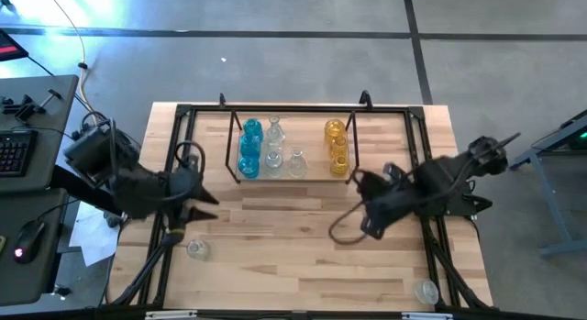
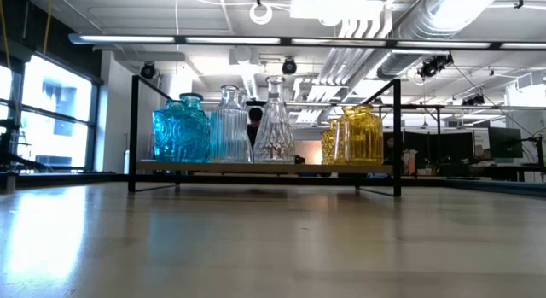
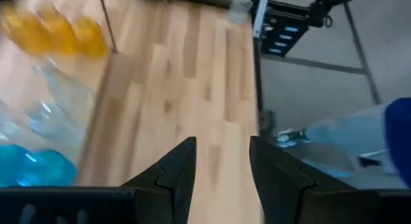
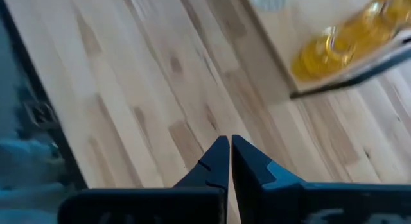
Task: Sort vases onto shelf
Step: Put the transparent vase on the shelf aligned with the other transparent vase
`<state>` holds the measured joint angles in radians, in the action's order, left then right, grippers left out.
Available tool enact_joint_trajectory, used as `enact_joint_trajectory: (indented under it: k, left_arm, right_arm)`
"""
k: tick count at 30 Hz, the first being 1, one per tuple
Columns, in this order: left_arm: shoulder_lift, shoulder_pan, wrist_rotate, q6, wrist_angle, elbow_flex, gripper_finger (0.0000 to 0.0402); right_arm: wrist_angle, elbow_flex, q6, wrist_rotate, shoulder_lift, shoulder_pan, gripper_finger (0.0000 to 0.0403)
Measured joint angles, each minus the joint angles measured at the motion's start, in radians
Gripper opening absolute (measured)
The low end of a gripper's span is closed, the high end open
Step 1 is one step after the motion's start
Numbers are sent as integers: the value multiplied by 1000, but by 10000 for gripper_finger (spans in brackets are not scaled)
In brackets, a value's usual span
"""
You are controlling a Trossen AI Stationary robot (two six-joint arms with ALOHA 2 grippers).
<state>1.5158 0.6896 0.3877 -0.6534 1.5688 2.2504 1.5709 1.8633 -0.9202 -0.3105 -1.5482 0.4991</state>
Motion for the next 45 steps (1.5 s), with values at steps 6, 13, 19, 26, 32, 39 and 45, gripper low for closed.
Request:
enact_joint_trajectory:
  k: [6,13,19,26,32,39,45]
  left_arm:
    - [3,50,-40,-276,3,-215,137]
    - [5,73,-250,-585,-53,-505,170]
    - [4,84,-393,-676,-141,-592,213]
    - [3,137,-476,-602,-13,-671,248]
    - [3,198,-519,-566,-76,-849,283]
    - [3,227,-362,-649,-203,-996,313]
    - [-14,242,-255,-704,-191,-1047,317]
  right_arm:
    - [0,-142,-15,35,25,119,0]
    - [0,-243,-103,49,117,347,0]
    - [-2,-301,-333,-60,213,527,0]
    - [-32,-308,-539,-194,226,631,0]
    - [-65,-308,-608,-276,199,626,0]
    - [-90,-308,-661,-256,186,620,0]
    - [-95,-308,-721,-255,186,620,0]
